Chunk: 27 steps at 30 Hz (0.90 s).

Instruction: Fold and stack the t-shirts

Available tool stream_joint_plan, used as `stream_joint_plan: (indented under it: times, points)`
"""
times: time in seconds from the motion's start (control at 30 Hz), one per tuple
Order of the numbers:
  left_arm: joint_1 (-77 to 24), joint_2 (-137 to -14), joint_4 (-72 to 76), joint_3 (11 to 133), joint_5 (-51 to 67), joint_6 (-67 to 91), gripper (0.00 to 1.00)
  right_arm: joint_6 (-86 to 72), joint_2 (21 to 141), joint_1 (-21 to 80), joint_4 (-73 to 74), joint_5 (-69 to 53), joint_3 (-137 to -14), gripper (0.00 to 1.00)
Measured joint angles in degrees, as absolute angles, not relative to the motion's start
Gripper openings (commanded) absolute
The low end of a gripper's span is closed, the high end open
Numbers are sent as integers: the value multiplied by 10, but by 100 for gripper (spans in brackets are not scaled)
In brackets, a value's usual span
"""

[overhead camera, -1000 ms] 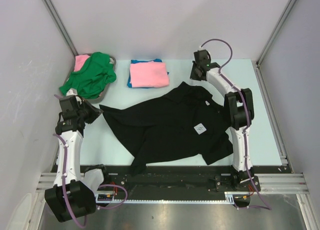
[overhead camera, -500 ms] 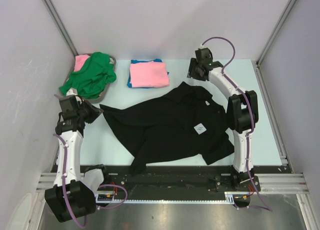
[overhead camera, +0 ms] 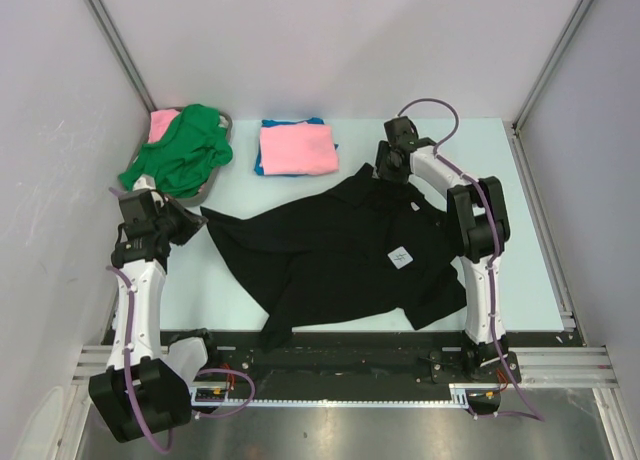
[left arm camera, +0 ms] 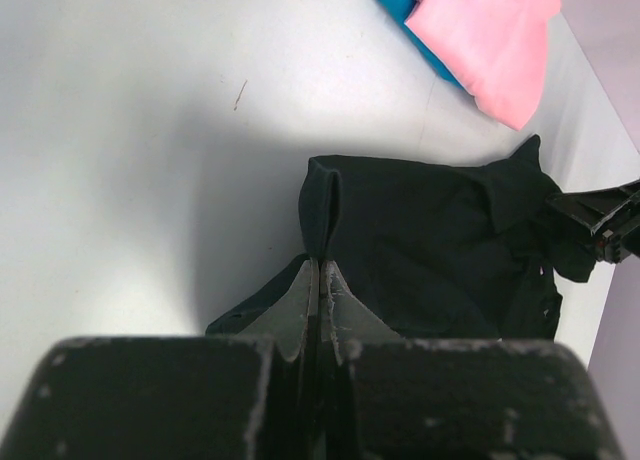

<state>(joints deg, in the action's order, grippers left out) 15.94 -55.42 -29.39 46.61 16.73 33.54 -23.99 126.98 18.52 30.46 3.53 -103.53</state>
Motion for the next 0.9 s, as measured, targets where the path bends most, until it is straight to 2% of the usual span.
stream_joint_plan:
  times: [0.13,0.23,0.27,0.33,0.37,0.43,0.9]
  points:
    - [159,-555,-289,465,168,335,0,-242,1279,183,299,35,-1035,49]
    - [159,-555,-286,462,167,336,0,-244,1295,182,297,36,-1040,41]
    - [159,-555,-286,461,168,336,0,-244,1302,181,297,36,-1044,32]
    - [159,-557,-286,461,167,335,0,-245,1315,180,298,37,-1053,23]
    - [159,-558,-285,461,167,336,0,-245,1316,179,297,38,-1056,12]
    - [159,-559,-284,461,167,335,0,-246,1320,178,296,38,-1065,2]
    - [159,-564,-284,461,167,335,0,-235,1313,183,295,78,-1105,0]
